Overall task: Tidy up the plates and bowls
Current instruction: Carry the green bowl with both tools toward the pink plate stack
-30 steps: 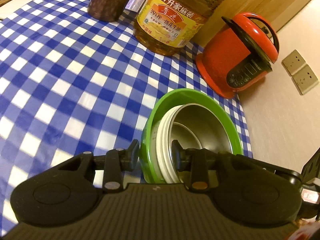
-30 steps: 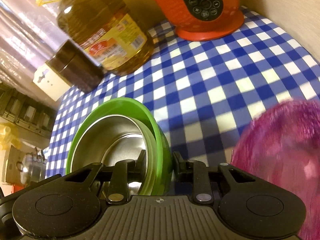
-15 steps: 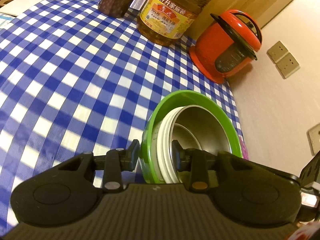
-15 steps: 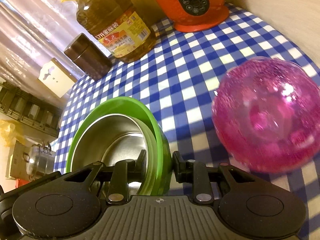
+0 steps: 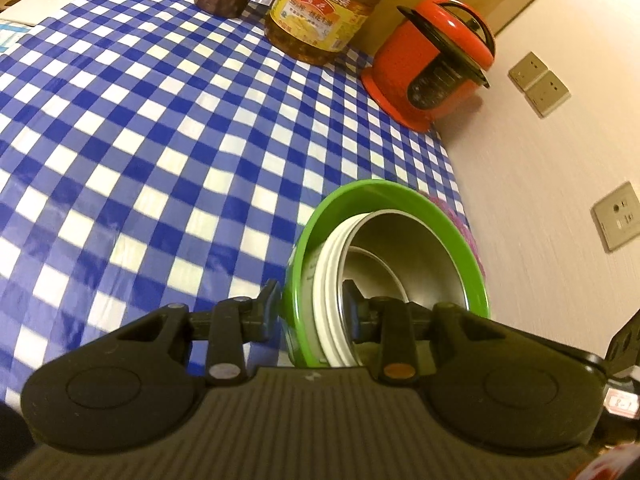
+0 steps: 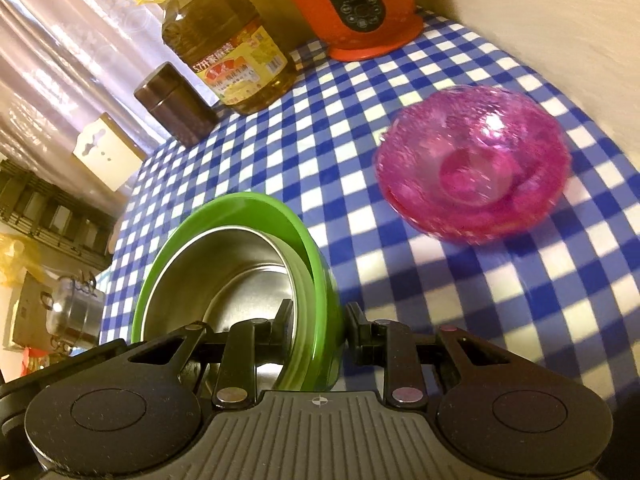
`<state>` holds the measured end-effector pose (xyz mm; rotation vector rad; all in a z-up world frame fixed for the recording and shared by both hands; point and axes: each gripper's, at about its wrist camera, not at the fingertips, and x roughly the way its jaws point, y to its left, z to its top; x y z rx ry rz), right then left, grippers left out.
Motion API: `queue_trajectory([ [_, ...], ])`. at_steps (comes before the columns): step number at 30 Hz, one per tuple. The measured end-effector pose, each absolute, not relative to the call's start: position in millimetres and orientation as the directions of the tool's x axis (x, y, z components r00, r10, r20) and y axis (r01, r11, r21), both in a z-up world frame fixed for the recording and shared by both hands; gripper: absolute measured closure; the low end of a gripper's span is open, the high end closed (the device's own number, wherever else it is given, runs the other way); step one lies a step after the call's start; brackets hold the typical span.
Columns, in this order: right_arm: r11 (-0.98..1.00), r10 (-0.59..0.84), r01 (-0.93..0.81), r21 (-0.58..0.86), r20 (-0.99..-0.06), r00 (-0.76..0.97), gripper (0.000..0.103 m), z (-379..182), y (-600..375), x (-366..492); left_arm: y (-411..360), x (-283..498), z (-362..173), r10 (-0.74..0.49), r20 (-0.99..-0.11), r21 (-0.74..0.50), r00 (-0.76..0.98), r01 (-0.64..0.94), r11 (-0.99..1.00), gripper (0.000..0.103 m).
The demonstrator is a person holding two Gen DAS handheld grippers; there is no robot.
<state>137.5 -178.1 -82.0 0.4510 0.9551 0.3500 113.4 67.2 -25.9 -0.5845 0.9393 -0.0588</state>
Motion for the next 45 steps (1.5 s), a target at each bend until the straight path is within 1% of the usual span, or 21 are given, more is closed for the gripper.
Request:
queue_trajectory([
  [16, 0.852, 0.452, -0.022, 0.524, -0.712, 0.537, 0.076, -88, -228, 89, 22, 78, -29, -0.338, -0.760, -0.483, 0.556, -0.135, 0.865, 0.074],
  [45, 0.827, 0.414, 0.081, 0.557, -0.700, 0.582, 0.076, -85, -297, 69, -47, 88, -22, -0.379, -0.770, -0.454, 0.514, -0.024, 0.891, 0.074],
])
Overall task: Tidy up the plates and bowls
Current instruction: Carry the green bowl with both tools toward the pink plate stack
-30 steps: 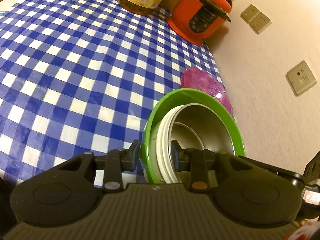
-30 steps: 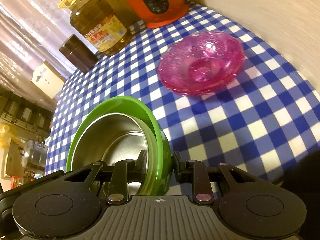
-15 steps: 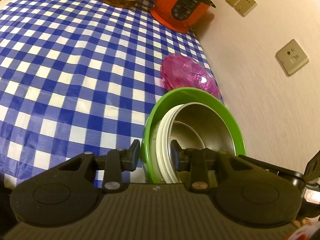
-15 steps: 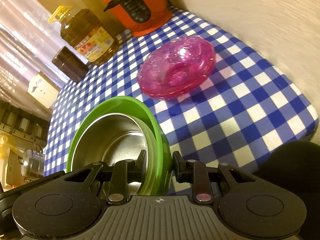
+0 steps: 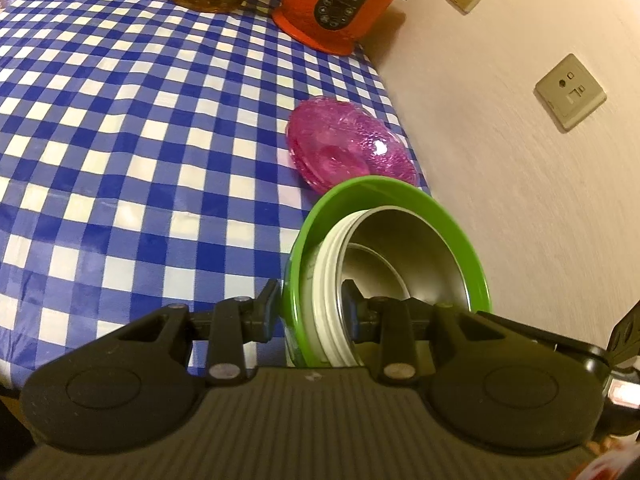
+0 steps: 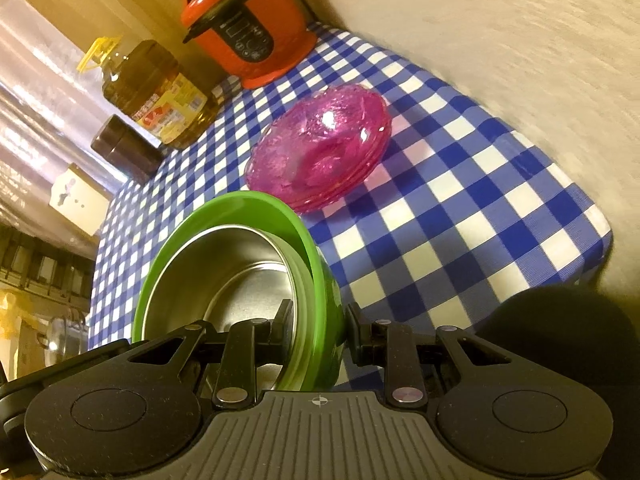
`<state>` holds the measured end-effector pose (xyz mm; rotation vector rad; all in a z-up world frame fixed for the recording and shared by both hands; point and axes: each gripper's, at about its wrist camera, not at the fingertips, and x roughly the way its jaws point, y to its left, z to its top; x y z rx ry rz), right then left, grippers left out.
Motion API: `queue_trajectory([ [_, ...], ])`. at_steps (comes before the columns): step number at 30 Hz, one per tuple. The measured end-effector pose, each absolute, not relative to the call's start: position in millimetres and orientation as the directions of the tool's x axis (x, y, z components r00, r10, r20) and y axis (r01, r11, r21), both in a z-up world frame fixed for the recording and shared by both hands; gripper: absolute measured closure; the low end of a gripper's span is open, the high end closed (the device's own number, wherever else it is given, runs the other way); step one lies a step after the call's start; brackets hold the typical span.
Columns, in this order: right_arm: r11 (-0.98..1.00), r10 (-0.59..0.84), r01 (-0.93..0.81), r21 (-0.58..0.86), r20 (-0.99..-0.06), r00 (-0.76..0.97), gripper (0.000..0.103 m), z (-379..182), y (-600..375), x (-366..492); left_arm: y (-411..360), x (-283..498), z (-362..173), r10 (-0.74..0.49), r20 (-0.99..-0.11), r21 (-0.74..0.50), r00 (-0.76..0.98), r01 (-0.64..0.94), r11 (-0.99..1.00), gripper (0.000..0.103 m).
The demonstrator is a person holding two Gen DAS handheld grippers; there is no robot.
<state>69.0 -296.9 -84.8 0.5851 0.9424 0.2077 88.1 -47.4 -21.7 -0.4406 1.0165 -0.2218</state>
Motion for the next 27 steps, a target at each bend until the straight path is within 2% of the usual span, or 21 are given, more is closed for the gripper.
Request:
queue_trajectory([
  [27, 0.820, 0.381, 0.105, 0.562, -0.674, 0.633, 0.076, -71, -332, 114, -82, 151, -10, -0.416, -0.745, -0.466, 0.521, 0.039, 0.884, 0.074],
])
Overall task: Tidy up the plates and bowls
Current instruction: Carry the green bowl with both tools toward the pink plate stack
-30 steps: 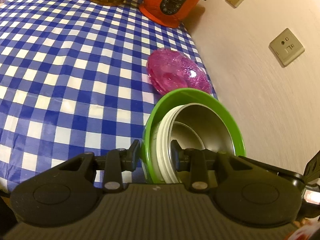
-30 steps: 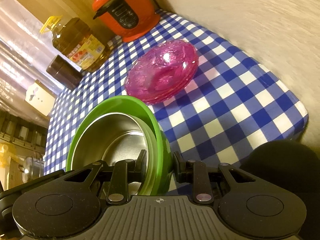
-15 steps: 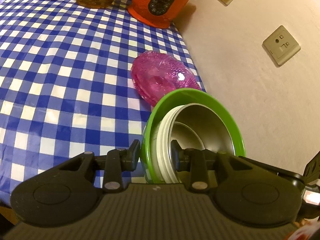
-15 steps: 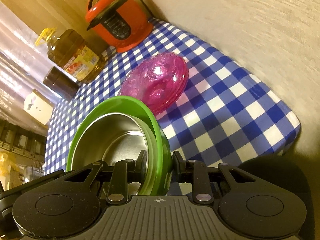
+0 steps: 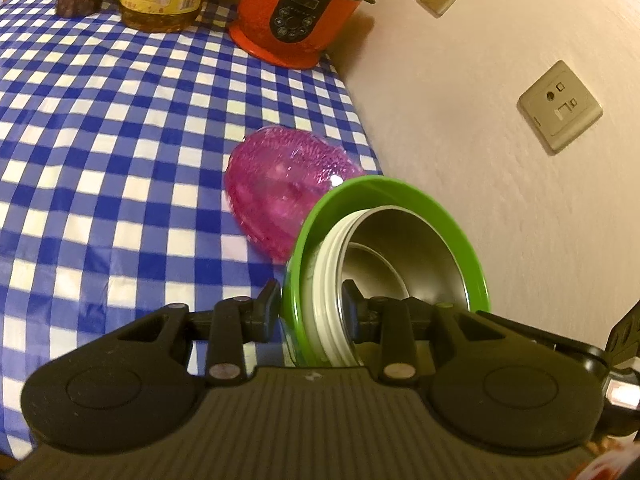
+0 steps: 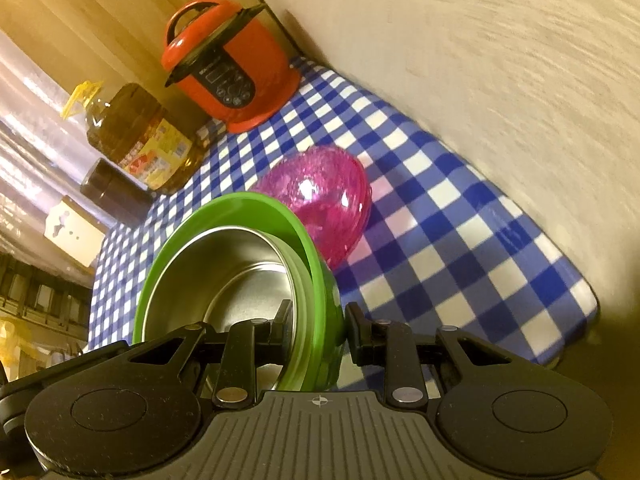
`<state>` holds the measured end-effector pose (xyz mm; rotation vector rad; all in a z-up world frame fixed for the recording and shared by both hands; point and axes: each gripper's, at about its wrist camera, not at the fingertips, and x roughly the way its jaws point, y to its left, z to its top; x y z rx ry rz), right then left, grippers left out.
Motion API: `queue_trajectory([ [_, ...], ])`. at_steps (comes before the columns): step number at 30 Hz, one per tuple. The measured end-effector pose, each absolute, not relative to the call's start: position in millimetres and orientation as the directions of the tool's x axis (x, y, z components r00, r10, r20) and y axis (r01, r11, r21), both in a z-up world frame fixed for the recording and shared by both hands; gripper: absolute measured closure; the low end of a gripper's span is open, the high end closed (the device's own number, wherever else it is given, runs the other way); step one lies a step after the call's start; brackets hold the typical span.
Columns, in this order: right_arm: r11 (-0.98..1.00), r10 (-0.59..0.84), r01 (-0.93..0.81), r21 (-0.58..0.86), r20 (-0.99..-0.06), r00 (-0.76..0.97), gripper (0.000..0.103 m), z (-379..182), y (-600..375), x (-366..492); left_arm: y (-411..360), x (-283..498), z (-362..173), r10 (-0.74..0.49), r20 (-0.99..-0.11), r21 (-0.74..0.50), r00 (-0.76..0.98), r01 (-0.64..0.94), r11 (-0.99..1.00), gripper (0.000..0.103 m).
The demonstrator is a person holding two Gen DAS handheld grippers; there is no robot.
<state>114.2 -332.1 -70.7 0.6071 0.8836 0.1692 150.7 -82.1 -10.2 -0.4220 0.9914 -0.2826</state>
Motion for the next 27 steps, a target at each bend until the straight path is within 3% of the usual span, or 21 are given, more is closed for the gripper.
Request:
queue_trajectory([
  [27, 0.837, 0.381, 0.086, 0.540, -0.690, 0.615, 0.076, -85, -332, 223, -82, 256, -38, -0.410, -0.760, -0.477, 0.505, -0.003, 0.879, 0.074],
])
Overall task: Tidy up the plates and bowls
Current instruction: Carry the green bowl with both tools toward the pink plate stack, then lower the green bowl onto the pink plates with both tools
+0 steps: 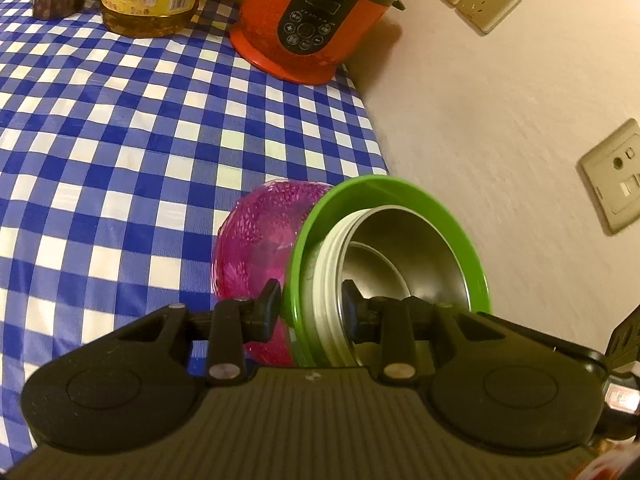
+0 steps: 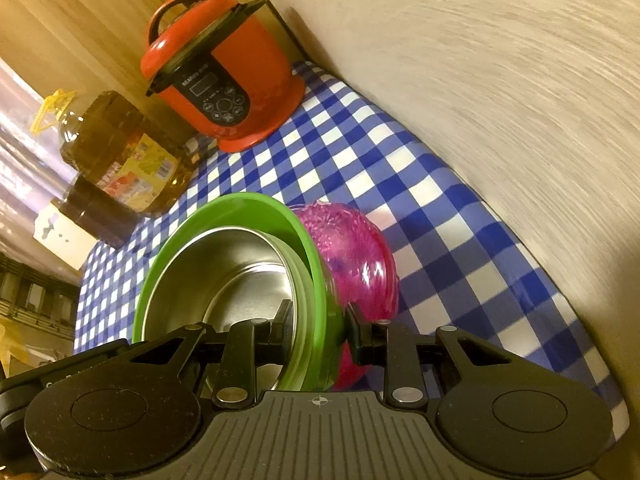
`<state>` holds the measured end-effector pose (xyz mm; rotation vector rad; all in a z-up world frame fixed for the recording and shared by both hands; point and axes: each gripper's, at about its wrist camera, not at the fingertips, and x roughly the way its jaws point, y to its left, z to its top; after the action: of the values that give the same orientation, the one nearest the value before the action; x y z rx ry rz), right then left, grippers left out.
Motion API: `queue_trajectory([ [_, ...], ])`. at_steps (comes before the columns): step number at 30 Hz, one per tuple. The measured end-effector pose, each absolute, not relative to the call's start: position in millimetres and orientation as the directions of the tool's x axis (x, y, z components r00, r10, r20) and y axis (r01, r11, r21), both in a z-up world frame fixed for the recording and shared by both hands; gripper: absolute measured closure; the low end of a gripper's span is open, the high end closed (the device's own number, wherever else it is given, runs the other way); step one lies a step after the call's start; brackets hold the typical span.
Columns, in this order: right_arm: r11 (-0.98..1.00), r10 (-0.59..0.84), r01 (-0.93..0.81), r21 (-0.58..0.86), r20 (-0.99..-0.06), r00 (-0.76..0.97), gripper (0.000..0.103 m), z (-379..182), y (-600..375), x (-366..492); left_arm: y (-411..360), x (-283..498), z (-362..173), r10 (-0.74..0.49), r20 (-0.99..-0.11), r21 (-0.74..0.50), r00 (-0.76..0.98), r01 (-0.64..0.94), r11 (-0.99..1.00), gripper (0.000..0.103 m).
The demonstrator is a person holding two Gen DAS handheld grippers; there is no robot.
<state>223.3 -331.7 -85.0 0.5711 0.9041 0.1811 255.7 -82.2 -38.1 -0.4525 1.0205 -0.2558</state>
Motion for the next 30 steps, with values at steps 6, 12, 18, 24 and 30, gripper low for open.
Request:
queue_trajectory([
  [6, 0.839, 0.381, 0.091, 0.536, -0.699, 0.605, 0.076, -91, -330, 240, -83, 270, -48, -0.406, -0.768, -0.469, 0.495, -0.004, 0.883, 0.074],
  [12, 0.845, 0.375, 0.099, 0.526, -0.713, 0.592, 0.076, -99, -328, 253, -85, 281, -60, -0.400, -0.782, -0.460, 0.477, -0.010, 0.888, 0.074],
  [18, 0.853, 0.367, 0.106, 0.511, -0.731, 0.575, 0.076, -108, -326, 263, -88, 287, -71, -0.398, -0.792, -0.456, 0.463, -0.016, 0.890, 0.075],
  [24, 0.860, 0.363, 0.104, 0.500, -0.742, 0.564, 0.076, -115, -324, 269, -89, 292, -78, -0.389, -0.800, -0.446, 0.456, -0.018, 0.895, 0.075],
  [30, 0.865, 0.361, 0.098, 0.492, -0.746, 0.559, 0.077, -121, -321, 273, -91, 296, -83, -0.380, -0.804, -0.433, 0.457, -0.013, 0.901, 0.075],
])
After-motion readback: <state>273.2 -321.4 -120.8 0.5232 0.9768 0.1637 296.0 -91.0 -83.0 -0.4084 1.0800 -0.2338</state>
